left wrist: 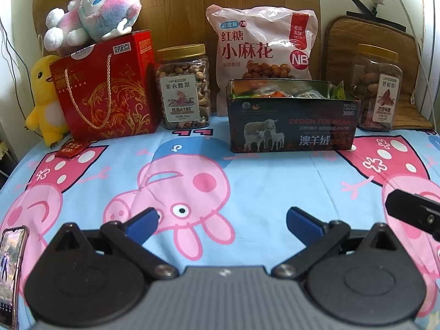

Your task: Organize snacks

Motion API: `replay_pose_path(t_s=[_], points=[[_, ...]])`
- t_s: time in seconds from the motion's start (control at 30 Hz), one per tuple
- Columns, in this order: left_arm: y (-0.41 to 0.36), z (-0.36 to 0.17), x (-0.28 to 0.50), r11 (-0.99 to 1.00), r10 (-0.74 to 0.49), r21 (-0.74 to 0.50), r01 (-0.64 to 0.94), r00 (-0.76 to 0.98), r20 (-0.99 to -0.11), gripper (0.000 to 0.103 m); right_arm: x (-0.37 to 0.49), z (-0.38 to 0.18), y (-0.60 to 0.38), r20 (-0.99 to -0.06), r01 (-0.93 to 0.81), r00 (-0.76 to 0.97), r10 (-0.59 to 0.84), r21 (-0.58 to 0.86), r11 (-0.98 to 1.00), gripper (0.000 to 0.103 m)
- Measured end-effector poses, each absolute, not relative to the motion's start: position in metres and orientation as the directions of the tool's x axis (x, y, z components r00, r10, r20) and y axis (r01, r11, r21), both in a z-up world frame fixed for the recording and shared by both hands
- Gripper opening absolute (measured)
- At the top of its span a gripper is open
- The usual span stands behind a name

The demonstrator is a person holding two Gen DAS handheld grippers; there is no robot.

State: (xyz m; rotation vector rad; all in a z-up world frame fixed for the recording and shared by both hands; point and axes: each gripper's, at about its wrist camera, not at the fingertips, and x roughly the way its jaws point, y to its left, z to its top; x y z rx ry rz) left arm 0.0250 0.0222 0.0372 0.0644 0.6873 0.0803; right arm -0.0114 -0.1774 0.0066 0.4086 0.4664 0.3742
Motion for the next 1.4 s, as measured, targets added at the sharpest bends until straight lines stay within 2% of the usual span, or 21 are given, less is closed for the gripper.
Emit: replay_pose_path(t_s=[1.17, 1.4], points=[[0.0182, 0.0405, 0.0235, 0.993, 0.106, 0.106, -0.051, 0.785, -0.611, 0.103, -0.0107, 0.0074, -0.1798, -0.353, -0.254, 0.829, 0.434, 0.455, 0.853, 0.069], [0.0175, 0.0456, 0.0179, 0.996, 0.069, 0.093, -0.018, 0.810, -0.583, 0.103, -0.0105, 0.0075, -0.1801, -0.352, -0.255, 0.829, 0.435, 0.454, 0.854, 0.070]])
